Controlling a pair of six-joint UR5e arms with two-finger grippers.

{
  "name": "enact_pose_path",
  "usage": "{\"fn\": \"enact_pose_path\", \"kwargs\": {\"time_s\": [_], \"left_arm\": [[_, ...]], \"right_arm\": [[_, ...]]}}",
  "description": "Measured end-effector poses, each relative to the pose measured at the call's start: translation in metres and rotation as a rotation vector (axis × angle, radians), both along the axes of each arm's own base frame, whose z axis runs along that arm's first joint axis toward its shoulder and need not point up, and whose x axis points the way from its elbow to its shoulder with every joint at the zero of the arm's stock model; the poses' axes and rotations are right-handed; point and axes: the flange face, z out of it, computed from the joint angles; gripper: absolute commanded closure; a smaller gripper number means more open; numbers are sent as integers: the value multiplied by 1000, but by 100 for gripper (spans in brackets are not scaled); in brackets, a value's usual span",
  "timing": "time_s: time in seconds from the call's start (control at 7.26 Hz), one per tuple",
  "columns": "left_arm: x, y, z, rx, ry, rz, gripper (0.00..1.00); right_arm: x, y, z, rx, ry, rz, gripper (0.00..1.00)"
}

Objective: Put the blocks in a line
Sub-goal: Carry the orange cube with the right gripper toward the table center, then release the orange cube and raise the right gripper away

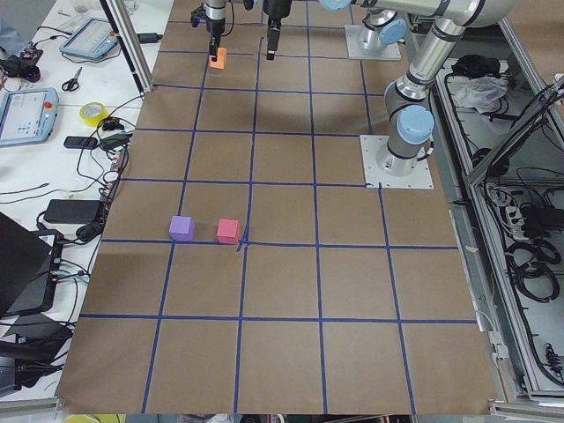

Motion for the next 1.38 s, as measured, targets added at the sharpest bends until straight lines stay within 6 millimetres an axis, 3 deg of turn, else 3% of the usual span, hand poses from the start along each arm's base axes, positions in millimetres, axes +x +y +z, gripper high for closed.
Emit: {"fn": "enact_pose_path", "kwargs": {"time_s": [0.28,0.41,0.55,0.69,0.83,1.1,1.38], "left_arm": [[0,0,0,0,0,0,0],[0,0,0,0,1,0,0],[0,0,0,-1,0,0,0],[0,0,0,-1,0,0,0],[0,0,0,-1,0,0,0],[0,0,-1,1,2,-1,0],[0,0,-1,1,1,-1,0]], "right_arm": [[52,18,-12,17,-12,-21,100],[72,27,-15,23,-17,-28,64],[85,35,-18,28,-18,-26,42],[92,39,-19,31,-17,-24,13],[95,42,-20,35,-17,-23,0],[98,47,-17,40,-19,-35,0],[93,49,4,31,-24,-48,0]]}}
